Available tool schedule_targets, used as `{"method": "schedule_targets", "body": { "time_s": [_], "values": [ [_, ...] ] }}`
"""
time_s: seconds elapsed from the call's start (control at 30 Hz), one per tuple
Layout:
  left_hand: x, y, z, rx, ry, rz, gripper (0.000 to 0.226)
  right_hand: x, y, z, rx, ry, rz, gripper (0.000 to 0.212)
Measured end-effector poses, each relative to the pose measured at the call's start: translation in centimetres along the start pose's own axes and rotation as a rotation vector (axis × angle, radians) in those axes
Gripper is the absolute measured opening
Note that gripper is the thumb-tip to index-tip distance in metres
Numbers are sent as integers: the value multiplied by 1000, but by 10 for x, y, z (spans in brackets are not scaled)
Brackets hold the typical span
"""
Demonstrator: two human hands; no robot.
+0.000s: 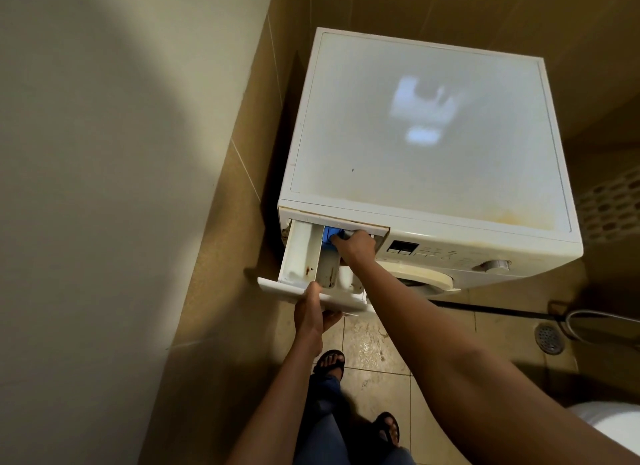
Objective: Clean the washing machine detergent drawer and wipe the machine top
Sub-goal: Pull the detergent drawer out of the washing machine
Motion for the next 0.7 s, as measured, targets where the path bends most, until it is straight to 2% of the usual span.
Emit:
{"method": "schedule_targets", "body": {
  "time_s": [0.17, 0.3, 0.53, 0.63, 0.7],
  "values": [
    [3, -1, 0, -4, 4, -72, 51, -4, -4, 3, -3, -36, 43, 29],
    [-9, -7, 0, -4, 99, -175, 62, -4, -7, 4, -24, -50, 69, 30],
    [0, -1, 2, 0, 32, -102, 40, 1, -4, 3, 18, -135, 153, 31],
    [9, 9, 4, -1, 15, -75, 38, -2, -2, -1, 100, -207, 157, 37],
    [13, 13, 5, -7, 7, -74, 40, -6, -2, -4, 97, -184, 124, 37]
  ]
}}
Point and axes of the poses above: each hand's wrist, its own z-axis towards the middle knuckle, its own y-axis out of the back of the hand, x = y × z, the point moved 1 cm from there along z, towards the middle knuckle, and after that the axes turned 10 degrees about -x, right-handed, at the moved point
